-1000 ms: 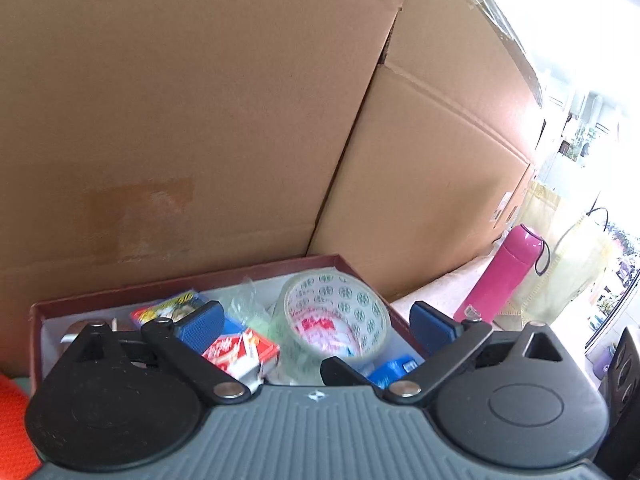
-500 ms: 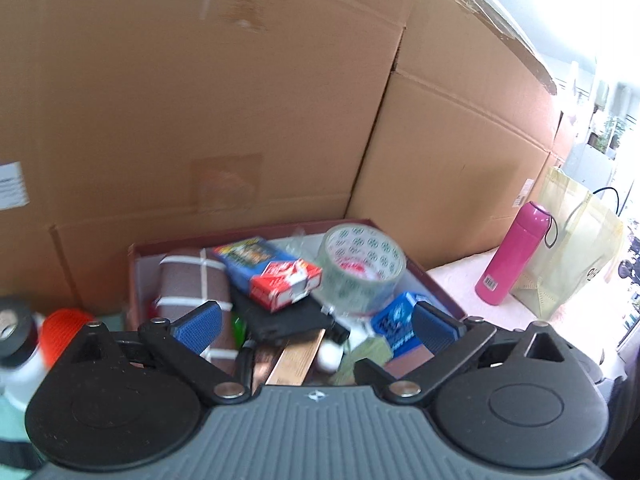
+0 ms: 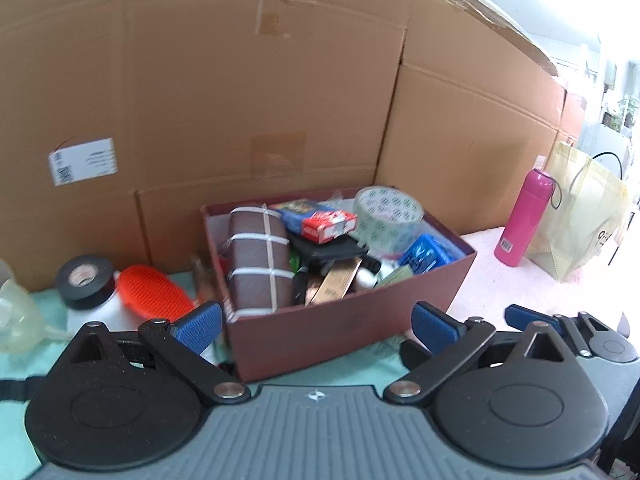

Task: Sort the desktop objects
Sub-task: 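Withdraw the right tool up and away from the maroon box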

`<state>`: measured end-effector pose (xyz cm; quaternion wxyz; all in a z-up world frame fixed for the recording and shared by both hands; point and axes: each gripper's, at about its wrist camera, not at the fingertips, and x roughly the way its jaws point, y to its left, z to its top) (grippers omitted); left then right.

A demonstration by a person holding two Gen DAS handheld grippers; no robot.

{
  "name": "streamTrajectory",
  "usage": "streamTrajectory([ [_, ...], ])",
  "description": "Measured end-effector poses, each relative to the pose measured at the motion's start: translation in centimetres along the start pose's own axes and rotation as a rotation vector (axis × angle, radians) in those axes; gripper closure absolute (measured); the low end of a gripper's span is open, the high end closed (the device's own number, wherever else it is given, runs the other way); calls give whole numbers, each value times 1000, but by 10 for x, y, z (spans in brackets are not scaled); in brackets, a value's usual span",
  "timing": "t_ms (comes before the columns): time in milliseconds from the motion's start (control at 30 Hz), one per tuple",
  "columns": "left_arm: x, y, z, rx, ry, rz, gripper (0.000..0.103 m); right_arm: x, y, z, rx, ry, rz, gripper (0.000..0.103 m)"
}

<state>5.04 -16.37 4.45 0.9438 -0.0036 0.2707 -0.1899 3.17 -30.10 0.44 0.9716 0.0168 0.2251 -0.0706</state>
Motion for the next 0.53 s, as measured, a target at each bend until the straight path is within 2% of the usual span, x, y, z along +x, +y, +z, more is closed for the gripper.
streamTrajectory([
  [167, -10, 0, -18, 17, 4, 39, 0, -10, 7, -15, 35, 4, -27, 2],
  [200, -17, 5, -21, 17, 7, 36, 0, -13, 9, -18, 41, 5, -33, 2],
  [400, -1, -11, -35, 5, 22, 19, 0, -18, 18, -26, 54, 27, -74, 2],
  [533, -2, -14, -38, -10, 11, -19, 0, -19, 26, -28, 40, 34, -102, 2],
])
